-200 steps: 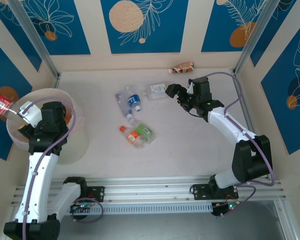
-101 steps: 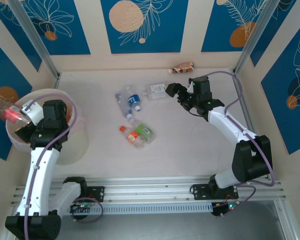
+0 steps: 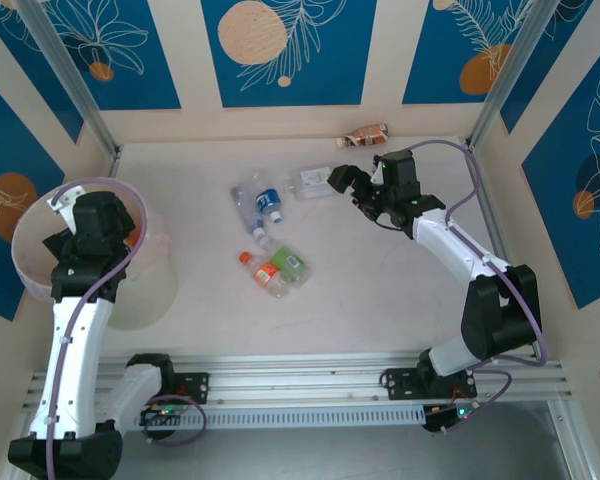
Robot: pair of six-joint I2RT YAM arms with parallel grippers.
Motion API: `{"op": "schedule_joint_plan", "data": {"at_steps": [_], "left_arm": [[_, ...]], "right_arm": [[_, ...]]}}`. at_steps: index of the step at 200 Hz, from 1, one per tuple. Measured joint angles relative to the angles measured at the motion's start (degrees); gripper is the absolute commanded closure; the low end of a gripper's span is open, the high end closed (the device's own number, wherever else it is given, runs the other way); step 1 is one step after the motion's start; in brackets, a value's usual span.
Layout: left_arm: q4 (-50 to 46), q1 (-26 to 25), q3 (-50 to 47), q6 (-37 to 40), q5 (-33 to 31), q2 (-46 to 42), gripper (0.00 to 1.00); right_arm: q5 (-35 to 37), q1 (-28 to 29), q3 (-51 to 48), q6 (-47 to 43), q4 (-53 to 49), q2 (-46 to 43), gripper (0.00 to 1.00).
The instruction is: Put the plastic bottles in the bin
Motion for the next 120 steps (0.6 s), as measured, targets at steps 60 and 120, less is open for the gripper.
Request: {"op": "schedule_joint_plan", "data": {"at_steps": [60,120], "left_arm": [[1.31,1.07,0.0,-1.7,12.57,2.64,0.0],[8.0,1.4,-0.59,-3.1,30.25,-3.3,0.0]], "right_arm": [[1.03,0.0,0.0,-0.09,-1.64,0.0,0.0],[1.62,0.0,-0.02,-0.94,-1.81,0.0,0.0]]}}
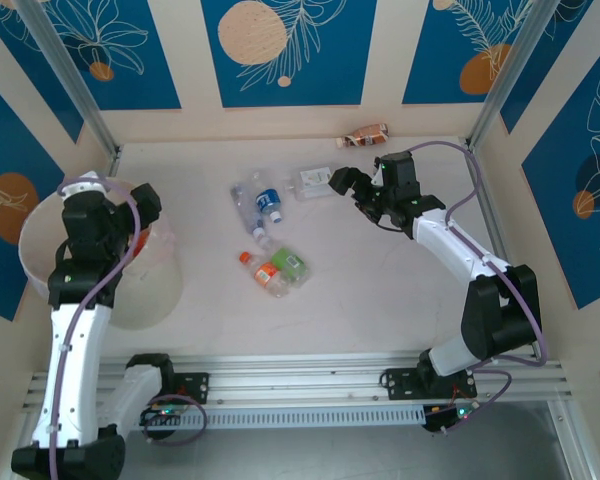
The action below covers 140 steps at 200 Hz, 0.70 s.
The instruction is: Put the plastic bottles in the bin
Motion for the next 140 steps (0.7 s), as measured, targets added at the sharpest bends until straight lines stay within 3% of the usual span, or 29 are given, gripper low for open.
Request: {"op": "schedule_joint_plan", "data": {"at_steps": [26,72,93,140], "left_arm": [[2.38,0.0,-0.07,-0.31,5.35,-2.67,0.0],[9.49,-1.66,-0.61,-4.81,24.04,-0.68,0.0],[11.72,-7.02,-0.61,-5.27,27.71,1.84,0.0],[14.27,-19.28,-0.26,-3.89,28.89,7.5,0.0]], "right_arm": [[-0.85,0.28,-1.05,-3.04,1.09,-0.02,0.0],[0.26,6.49,-3.91,-14.12,0.9,0.0,0.0],[1.42,11.02,-4.63,-19.89,-0.15,0.26,0.0],[5.86,19.23,-4.68,-28.02,-2.51,5.51,0.01]]}}
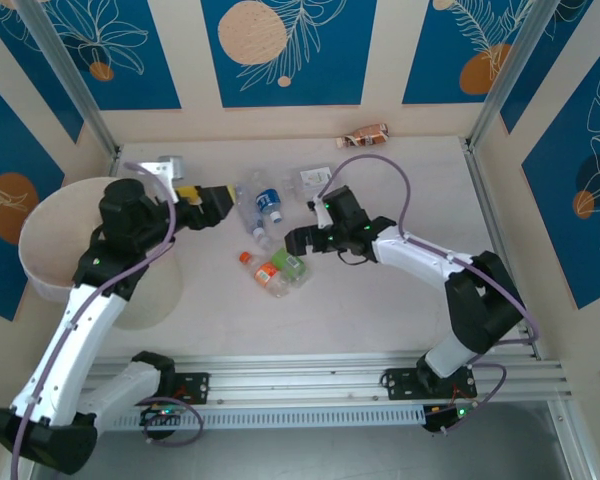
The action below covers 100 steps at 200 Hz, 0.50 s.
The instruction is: Put the plastic bottles in the bin
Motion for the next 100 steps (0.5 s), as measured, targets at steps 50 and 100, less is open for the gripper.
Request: {"op": "schedule_joint_plan", "data": {"at_steps": [50,100], "left_arm": [[0.61,-1.9,-0.13,0.48,-3.1,5.09,0.0],[1.99,-1.97,-0.7,0.52,-5.33,4.96,0.0]], "right_arm": [[3.43,4.55,0.61,-4.31,-1.84,6.05,0.05],[6.64,6.25,2.71,-6.16,-3.91,11.34,0.09]]}}
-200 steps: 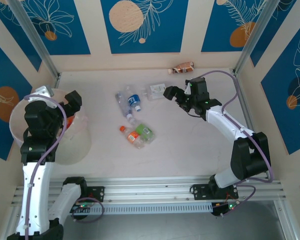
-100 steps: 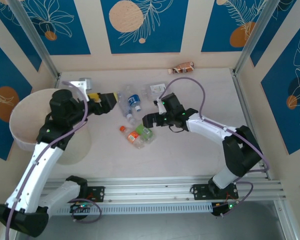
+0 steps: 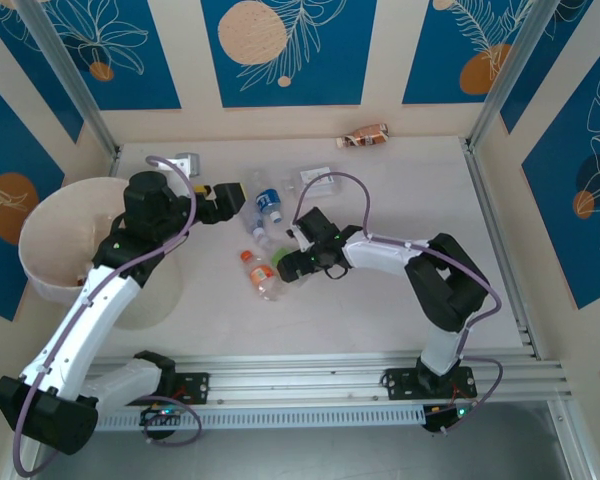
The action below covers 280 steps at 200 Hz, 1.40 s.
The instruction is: Put the plastic bottles in the bin
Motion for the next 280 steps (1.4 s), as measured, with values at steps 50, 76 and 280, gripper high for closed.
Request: {"op": "schedule_joint_plan", "data": {"at_steps": [50,76,280], "left_arm": [[0.0,0.0,-0.59,0.0,-0.48,0.39,0.0],[0.0,0.0,-0.59,-0.04,0.0,1.73,0.0],[8.11,-4.81,-1.81,-9.18,5.7,12.41,0.0]], "right_arm": [[4.37,0.5,1.62,-0.07,-0.68,1.95,0.22],[5.68,0.5,1.6,-0.07,-0.28,1.95,0.32],[-6.97,-6.69,-13.94,11.96,26.84,-20.31,0.52]]}}
